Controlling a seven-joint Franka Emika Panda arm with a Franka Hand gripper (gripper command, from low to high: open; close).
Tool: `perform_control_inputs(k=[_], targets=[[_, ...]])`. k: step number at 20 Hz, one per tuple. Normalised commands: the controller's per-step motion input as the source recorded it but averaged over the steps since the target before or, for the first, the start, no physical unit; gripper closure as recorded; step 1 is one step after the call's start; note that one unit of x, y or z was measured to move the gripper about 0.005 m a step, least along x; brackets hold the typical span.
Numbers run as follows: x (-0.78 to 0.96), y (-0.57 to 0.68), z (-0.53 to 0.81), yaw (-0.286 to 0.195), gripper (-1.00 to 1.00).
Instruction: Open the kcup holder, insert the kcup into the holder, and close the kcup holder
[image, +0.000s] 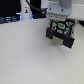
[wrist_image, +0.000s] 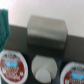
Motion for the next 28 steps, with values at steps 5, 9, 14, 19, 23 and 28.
perform_control_inputs(k=[5,9,14,19,23,28], targets=[[0.28,0.15,-0.21,0.092,-1.0],[0.06,0.13,-0.14,0.23,-1.0],[-0.1,0.02,-0.14,0.295,-1.0],[-0.33,0.04,-0.16,0.275,-1.0],[-0.45,0.24,-0.08,0.186,-1.0],[-0.34,0.45,0.02,0.128,-1.0]])
